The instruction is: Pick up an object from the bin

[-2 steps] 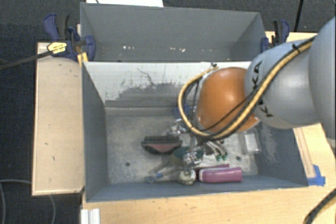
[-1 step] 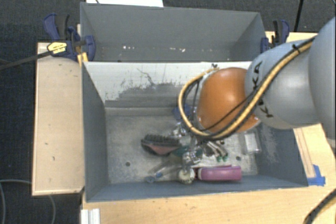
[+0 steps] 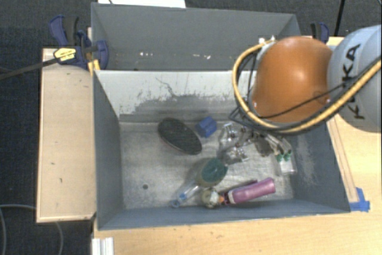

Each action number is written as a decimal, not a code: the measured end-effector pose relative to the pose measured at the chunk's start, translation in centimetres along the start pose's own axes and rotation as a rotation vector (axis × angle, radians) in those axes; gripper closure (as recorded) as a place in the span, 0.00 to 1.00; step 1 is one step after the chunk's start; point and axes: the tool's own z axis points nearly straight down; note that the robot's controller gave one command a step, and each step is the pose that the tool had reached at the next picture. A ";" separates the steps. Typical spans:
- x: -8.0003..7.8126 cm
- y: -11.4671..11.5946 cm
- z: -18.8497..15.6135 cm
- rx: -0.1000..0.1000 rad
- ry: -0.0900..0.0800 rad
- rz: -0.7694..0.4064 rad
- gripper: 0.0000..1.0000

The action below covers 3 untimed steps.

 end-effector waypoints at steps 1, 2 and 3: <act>0.2 0.1 0.4 -0.002 0.009 0.002 0.00; 0.1 1.4 13.2 -0.004 0.004 0.157 0.00; -0.3 1.2 12.7 -0.002 -0.013 0.159 1.00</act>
Offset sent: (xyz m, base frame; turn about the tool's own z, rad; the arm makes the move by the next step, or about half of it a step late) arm 0.0000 0.0000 0.0000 0.0000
